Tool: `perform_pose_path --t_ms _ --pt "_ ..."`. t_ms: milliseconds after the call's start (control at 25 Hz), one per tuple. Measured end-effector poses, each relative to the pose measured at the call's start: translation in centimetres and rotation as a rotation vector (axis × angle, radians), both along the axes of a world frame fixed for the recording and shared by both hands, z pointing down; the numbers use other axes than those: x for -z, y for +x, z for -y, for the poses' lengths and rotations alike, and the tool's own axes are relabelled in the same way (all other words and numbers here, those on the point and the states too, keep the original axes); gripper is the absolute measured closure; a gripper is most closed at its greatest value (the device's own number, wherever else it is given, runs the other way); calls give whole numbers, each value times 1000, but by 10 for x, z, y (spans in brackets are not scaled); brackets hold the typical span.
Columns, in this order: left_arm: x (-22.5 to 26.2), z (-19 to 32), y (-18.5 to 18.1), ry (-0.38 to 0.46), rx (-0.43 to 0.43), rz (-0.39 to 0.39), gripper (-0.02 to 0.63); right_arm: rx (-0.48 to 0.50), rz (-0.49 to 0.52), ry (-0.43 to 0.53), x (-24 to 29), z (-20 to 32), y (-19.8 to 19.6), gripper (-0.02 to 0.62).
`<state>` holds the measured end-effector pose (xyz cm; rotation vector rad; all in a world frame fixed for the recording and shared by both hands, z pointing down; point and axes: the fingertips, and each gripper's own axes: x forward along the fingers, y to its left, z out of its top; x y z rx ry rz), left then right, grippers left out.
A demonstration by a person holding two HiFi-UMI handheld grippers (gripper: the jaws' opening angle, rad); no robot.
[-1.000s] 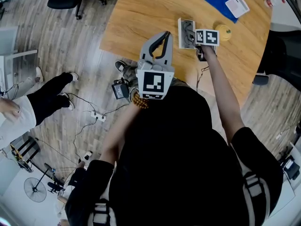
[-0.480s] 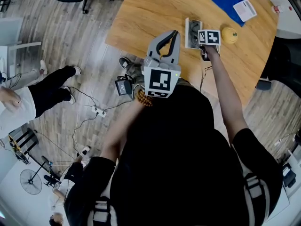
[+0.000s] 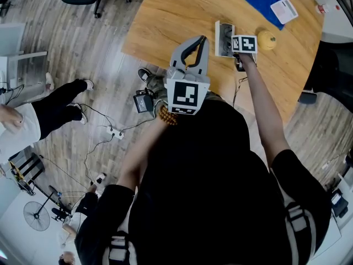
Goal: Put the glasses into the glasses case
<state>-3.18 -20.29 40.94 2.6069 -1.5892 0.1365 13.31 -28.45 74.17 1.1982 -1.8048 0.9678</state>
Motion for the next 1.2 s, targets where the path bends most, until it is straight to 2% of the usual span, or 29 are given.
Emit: perform_pose_path --t_ms 400,560,880,1000,1200 --pt "-2 -1 3 3 -8 7 583 -17 1 18 2 -3 4 321" --pt "-1 0 4 9 -12 3 583 14 6 62 20 2 -2 288" --pt "12 17 8 30 -9 -38 583 5 64 252 113 45 -11 290" --pt "16 24 13 45 -7 -35 584 -12 129 331 158 62 -18 290" --pt "32 40 13 84 -3 -44 583 4 181 509 245 82 -33 292"
